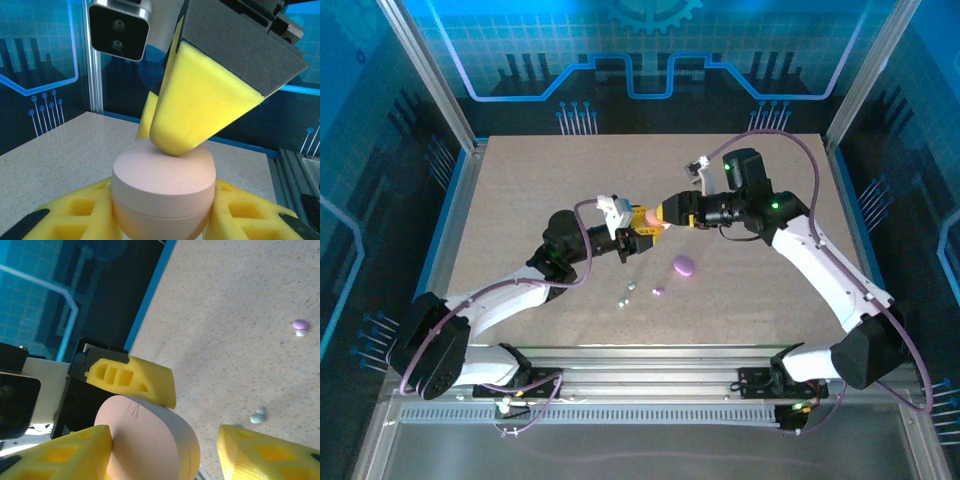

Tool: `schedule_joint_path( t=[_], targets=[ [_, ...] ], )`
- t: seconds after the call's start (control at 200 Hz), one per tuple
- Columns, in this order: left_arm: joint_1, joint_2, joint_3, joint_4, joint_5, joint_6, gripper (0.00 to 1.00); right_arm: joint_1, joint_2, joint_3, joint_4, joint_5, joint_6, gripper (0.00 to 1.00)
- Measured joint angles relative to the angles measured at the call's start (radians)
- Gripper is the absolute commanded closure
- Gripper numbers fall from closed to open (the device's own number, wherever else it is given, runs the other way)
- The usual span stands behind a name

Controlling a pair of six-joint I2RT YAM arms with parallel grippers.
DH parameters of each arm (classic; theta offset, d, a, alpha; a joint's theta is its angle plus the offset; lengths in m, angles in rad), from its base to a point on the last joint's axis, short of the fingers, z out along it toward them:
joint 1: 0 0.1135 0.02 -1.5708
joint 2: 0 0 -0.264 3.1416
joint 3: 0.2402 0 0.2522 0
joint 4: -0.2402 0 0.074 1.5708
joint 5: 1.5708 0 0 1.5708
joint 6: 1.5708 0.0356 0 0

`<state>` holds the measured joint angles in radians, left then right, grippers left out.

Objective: Insert wireless bluetooth earbuds into charging case

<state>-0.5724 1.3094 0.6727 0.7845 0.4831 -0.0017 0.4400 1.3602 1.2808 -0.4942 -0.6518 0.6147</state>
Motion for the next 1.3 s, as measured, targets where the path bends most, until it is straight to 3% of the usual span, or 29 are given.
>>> schedule_joint_path(
  t=[0.225, 0.595, 0.87, 1.006, 1.081, 1.151, 1.231, 1.301],
  targets=[
    [0.001, 0.0, 0.0, 0.005, -0.015, 0.011, 0.66, -0.012, 0.039, -0.039, 0.12, -0.16, 0.089, 0.46],
    [0.001, -0.01, 0.0, -0.005, -0.014, 0.089, 0.61, -0.035, 0.039, -0.074, 0.187, -0.239, 0.139, 0.66],
    [0.001, -0.024, 0.026, -0.087, -0.023, 0.153, 0.58, -0.037, 0.039, -0.088, 0.22, -0.241, 0.154, 0.79],
    [0.001, -0.024, 0.034, -0.132, -0.035, 0.167, 0.55, -0.038, 0.039, -0.109, 0.25, -0.225, 0.18, 0.81],
    [0.001, -0.024, 0.036, -0.154, -0.042, 0.171, 0.58, -0.038, 0.039, -0.118, 0.263, -0.214, 0.193, 0.86],
    [0.001, -0.024, 0.039, -0.17, -0.049, 0.177, 0.54, -0.039, 0.039, -0.129, 0.285, -0.209, 0.207, 0.85],
    [0.001, -0.024, 0.041, -0.187, -0.06, 0.187, 0.62, -0.039, 0.039, -0.138, 0.297, -0.201, 0.218, 0.85],
    [0.001, -0.024, 0.043, -0.198, -0.069, 0.189, 0.53, -0.039, 0.039, -0.145, 0.312, -0.196, 0.23, 0.85]
  ],
)
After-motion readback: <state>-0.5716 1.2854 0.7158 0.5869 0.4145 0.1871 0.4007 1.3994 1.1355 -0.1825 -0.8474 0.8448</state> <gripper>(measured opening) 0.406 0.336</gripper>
